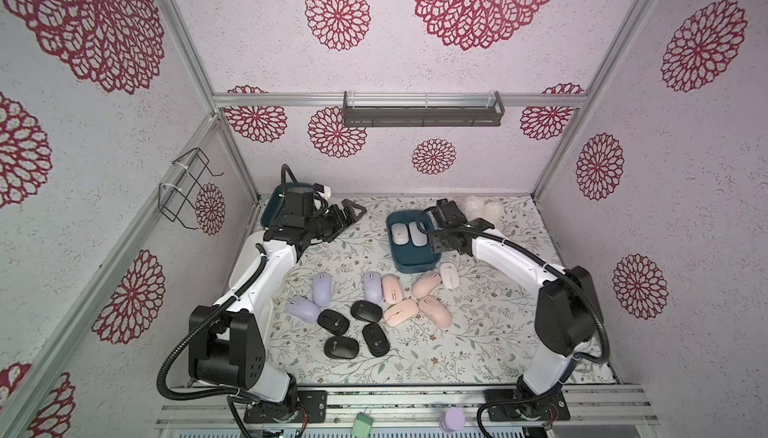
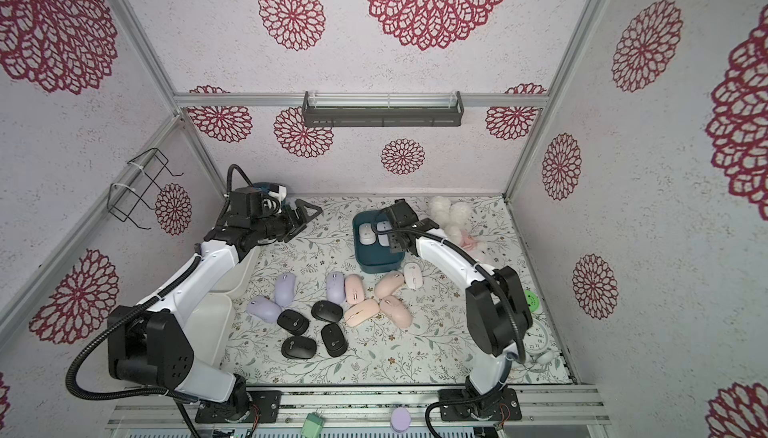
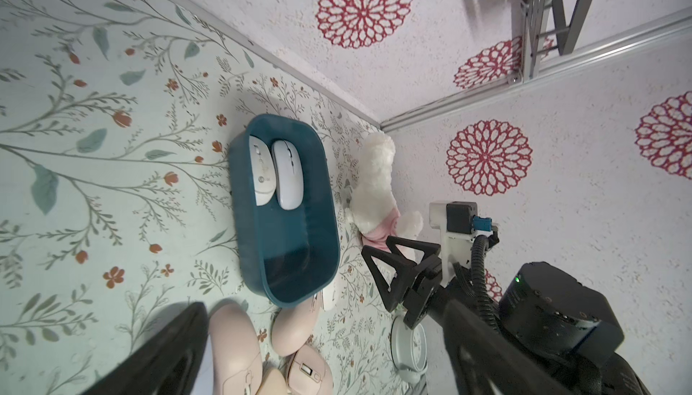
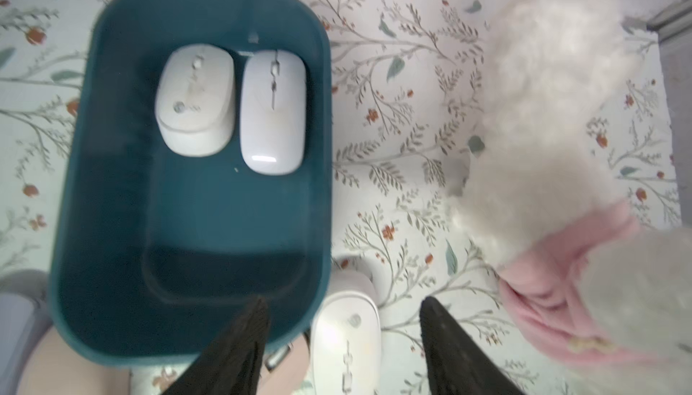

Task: Place the mice by color into the storage box
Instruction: Move the storage box to the center of the board, then adjust the mouse at the center of the board.

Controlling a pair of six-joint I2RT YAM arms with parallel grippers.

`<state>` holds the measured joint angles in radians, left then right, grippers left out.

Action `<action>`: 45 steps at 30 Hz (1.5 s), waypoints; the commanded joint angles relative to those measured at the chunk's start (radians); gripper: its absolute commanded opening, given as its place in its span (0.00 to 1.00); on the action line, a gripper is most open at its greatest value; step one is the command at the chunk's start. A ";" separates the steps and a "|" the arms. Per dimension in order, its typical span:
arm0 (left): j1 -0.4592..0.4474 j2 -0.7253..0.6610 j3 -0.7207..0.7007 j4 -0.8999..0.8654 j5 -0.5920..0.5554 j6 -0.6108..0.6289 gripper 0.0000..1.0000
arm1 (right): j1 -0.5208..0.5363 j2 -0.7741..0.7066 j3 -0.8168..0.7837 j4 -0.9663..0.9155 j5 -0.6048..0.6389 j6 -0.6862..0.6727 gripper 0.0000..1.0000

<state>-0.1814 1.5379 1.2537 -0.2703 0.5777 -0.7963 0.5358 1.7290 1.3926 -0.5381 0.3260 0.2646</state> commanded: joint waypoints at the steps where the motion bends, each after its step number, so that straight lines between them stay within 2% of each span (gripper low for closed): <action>1: -0.035 0.020 0.025 -0.024 0.002 0.025 0.99 | -0.011 -0.074 -0.119 0.026 -0.029 0.029 0.68; 5: -0.046 0.018 0.026 -0.028 0.002 0.026 1.00 | -0.014 -0.077 -0.187 0.025 -0.042 0.020 0.68; 12: -0.045 0.018 0.032 -0.044 -0.014 0.043 0.99 | -0.016 0.005 -0.171 0.059 -0.111 0.008 0.68; 28: -0.038 0.013 0.037 -0.053 -0.019 0.048 1.00 | 0.033 0.180 0.062 0.026 -0.182 0.001 0.69; 33: -0.042 0.003 0.031 -0.044 -0.007 0.037 1.00 | 0.023 0.070 -0.039 0.009 -0.151 0.009 0.69; 38: -0.062 0.009 0.029 -0.033 0.015 0.022 1.00 | -0.011 -0.076 -0.222 -0.015 -0.164 0.023 0.72; 45: -0.131 0.049 0.039 -0.044 0.037 0.014 0.99 | -0.031 -0.157 -0.371 -0.006 -0.226 0.035 0.79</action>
<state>-0.2844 1.5600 1.2690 -0.3199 0.5873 -0.7753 0.5072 1.6012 1.0424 -0.5377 0.1318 0.2787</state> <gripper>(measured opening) 0.995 0.780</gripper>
